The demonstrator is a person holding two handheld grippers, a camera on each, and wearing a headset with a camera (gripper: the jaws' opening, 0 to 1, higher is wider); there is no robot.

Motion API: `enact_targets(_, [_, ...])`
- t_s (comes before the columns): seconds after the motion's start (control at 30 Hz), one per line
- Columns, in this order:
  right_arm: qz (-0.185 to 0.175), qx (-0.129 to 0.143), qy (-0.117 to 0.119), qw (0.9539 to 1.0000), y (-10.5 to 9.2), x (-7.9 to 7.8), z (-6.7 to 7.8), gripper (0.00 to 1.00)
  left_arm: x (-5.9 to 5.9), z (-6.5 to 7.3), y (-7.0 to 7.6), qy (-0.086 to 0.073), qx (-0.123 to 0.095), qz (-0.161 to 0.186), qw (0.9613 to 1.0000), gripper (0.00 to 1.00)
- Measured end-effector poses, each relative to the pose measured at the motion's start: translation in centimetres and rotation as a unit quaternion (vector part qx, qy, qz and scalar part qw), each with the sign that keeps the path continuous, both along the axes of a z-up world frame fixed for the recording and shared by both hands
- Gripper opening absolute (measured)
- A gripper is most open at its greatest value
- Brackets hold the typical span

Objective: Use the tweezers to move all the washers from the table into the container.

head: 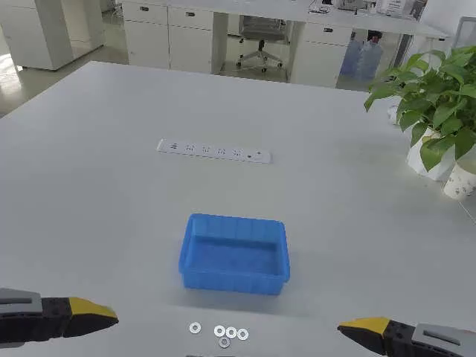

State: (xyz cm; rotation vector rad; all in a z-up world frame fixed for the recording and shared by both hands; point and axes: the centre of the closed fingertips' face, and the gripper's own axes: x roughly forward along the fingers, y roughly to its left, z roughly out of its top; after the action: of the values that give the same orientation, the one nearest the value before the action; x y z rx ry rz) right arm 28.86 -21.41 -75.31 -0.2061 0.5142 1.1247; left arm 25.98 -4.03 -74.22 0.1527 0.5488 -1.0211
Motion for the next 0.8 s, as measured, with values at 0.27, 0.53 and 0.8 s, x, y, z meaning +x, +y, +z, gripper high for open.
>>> enact_targets(0.27, [-0.004,-0.002,0.000,1.0000,-0.1,0.0,0.0,0.42,-0.1,0.1,-0.5,-0.001,-0.022,-0.007,0.9997,0.42])
enact_targets(0.53, [-0.004,0.000,0.000,1.0000,0.0,-0.1,0.1,0.42,0.3,1.0,-0.7,-0.013,-0.036,-0.011,0.9992,0.42])
enact_targets(0.8, [-0.002,-0.002,-0.001,1.0000,0.2,0.0,0.0,0.42,0.0,0.5,-0.4,-0.008,-0.039,-0.010,0.9991,0.41])
